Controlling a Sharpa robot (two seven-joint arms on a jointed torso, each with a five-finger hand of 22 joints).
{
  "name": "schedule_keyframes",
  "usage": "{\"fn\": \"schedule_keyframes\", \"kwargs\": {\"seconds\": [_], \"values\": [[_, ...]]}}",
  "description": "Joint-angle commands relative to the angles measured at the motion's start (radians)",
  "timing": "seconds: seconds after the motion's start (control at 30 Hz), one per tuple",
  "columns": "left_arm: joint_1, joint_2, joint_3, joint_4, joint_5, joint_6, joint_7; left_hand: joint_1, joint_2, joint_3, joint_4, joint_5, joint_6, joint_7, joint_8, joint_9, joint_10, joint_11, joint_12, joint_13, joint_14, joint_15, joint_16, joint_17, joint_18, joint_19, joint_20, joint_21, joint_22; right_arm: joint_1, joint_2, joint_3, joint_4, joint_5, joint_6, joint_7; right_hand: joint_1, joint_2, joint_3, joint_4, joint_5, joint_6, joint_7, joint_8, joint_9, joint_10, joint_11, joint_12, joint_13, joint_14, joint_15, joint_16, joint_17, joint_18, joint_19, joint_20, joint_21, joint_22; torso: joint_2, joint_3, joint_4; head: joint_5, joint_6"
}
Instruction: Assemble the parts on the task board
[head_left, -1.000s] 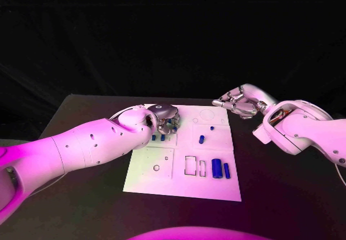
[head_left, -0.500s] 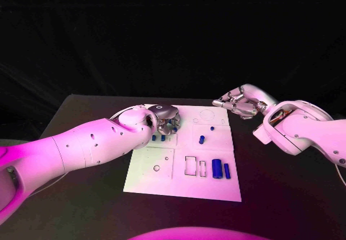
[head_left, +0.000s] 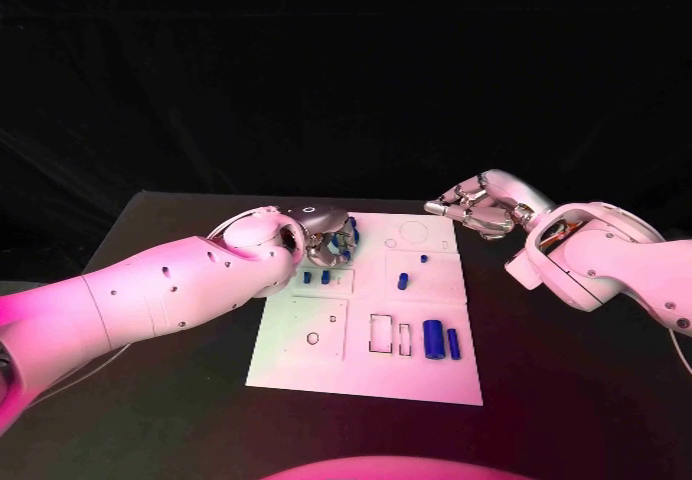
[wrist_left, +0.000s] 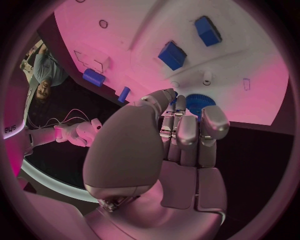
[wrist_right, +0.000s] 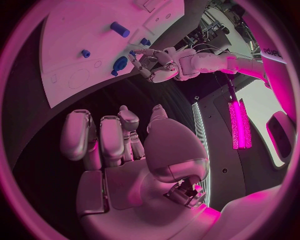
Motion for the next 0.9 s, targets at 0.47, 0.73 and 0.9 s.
{"fn": "schedule_keyframes", "kwargs": {"seconds": [0.47, 0.73, 0.9], "values": [[0.008, -0.103, 0.012, 0.068, 0.066, 0.003, -0.026, -0.039, -0.005, -0.004, 0.001, -0.005, 0.018, -0.002, -0.009, -0.002, 0.015, -0.002, -0.019, 0.003, 0.011, 0.001, 0.011, 0.000, -0.009, 0.011, 0.003, 0.013, 0.012, 0.000, -0.005, 0.000, 0.002, -0.001, -0.005, 0.007, 0.008, 0.005, -0.005, -0.001, 0.003, 0.002, -0.005, 0.007, 0.001, -0.002, -0.001, 0.000, 0.001, 0.011, -0.008, -0.007, -0.001, 0.014, -0.006, 0.000, -0.005, 0.048, 0.000, -0.0009, 0.0007, 0.003, -0.001], [0.006, -0.123, 0.011, 0.063, 0.075, 0.008, -0.033, -0.042, -0.005, -0.005, 0.001, -0.005, 0.019, -0.002, -0.010, -0.003, 0.016, -0.002, -0.020, 0.003, 0.011, 0.000, 0.012, -0.001, -0.009, 0.011, 0.003, 0.014, 0.013, 0.000, -0.004, 0.000, 0.002, -0.001, -0.005, 0.007, 0.008, 0.005, -0.005, -0.001, 0.003, 0.002, -0.005, 0.007, 0.001, -0.002, -0.001, 0.000, 0.001, 0.011, -0.008, -0.007, -0.001, 0.014, -0.006, 0.000, -0.005, 0.048, 0.000, -0.0013, -0.0012, 0.006, -0.003], [0.004, -0.122, 0.011, 0.054, 0.076, 0.009, -0.033, -0.043, -0.005, -0.006, 0.001, -0.004, 0.019, -0.002, -0.010, -0.003, 0.017, -0.002, -0.021, 0.003, 0.012, 0.000, 0.012, 0.000, -0.009, 0.011, 0.003, 0.014, 0.013, 0.000, -0.004, 0.000, 0.001, -0.001, -0.005, 0.008, 0.008, 0.005, -0.005, -0.001, 0.003, 0.002, -0.005, 0.007, 0.001, -0.002, -0.001, 0.000, 0.001, 0.011, -0.008, -0.007, -0.001, 0.014, -0.006, 0.000, -0.005, 0.048, 0.001, -0.0008, -0.0001, 0.007, -0.001]]}}
